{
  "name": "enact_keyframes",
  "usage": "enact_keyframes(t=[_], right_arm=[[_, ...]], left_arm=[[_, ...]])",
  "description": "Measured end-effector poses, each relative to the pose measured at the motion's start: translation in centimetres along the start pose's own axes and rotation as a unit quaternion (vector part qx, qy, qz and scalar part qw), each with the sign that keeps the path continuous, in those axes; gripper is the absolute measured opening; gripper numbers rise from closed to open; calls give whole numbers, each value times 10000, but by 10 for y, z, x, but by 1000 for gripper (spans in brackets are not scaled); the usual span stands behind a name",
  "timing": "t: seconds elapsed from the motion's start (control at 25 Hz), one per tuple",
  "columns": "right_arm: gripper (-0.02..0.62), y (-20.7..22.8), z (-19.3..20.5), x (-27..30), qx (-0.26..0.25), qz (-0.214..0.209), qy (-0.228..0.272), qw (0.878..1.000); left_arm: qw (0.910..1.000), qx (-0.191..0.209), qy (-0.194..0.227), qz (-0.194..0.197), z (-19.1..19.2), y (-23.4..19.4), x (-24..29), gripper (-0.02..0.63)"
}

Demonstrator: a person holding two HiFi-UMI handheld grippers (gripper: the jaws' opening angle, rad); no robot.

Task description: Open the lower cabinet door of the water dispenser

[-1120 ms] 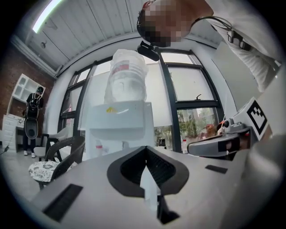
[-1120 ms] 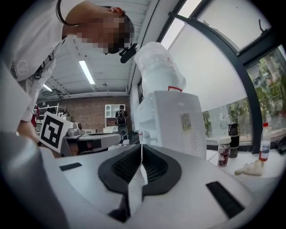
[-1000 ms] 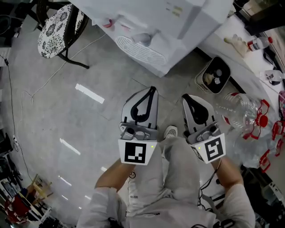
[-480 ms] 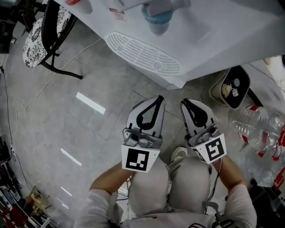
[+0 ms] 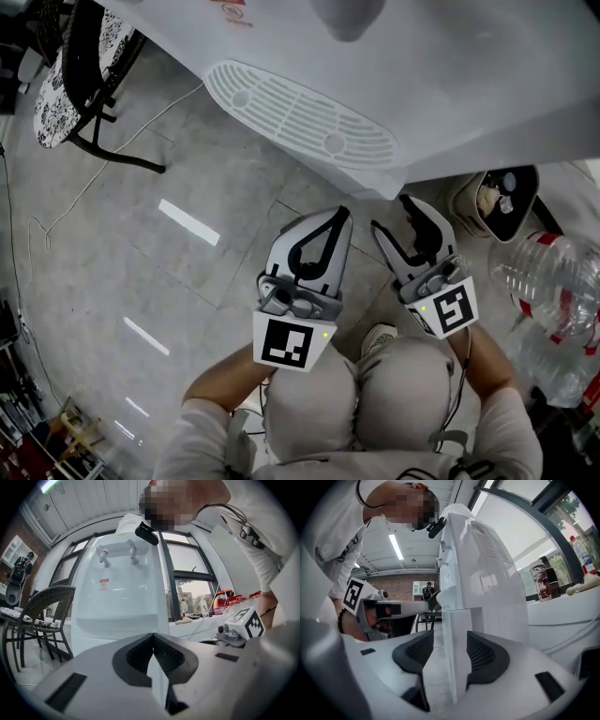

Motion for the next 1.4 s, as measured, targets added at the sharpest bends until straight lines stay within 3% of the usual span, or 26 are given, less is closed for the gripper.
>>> enact_keyframes(t=[0.28, 0.72, 1.04, 1.28, 1.4], right_arm=[[245, 16, 13, 16, -62, 26, 96, 9999], [244, 10, 8, 30, -371, -154, 283, 9988], [219, -23, 6, 34, -314, -405, 62, 9987], [204, -54, -2, 57, -384, -956, 248, 9944], [212, -69, 0, 63, -420, -1024, 200, 9937]], left_arm=[[9999, 43, 88, 85, -1, 2, 0, 6], [9998, 141, 80, 62, -6, -6, -8, 6], [9987, 379, -245, -256, -6, -11, -18, 6], [9956, 455, -243, -788, -12, -33, -46, 6], [9927, 556, -219, -1046, -19, -53, -68, 6]])
Point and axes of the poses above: the fingertips, and each gripper's own axes: x forward along the fingers, y to its right, z out of its underside, the point moved 6 cm from there along -x, backward along the fingers, and after that the axes turned 6 degrees about -z, right-handed, at the moved point
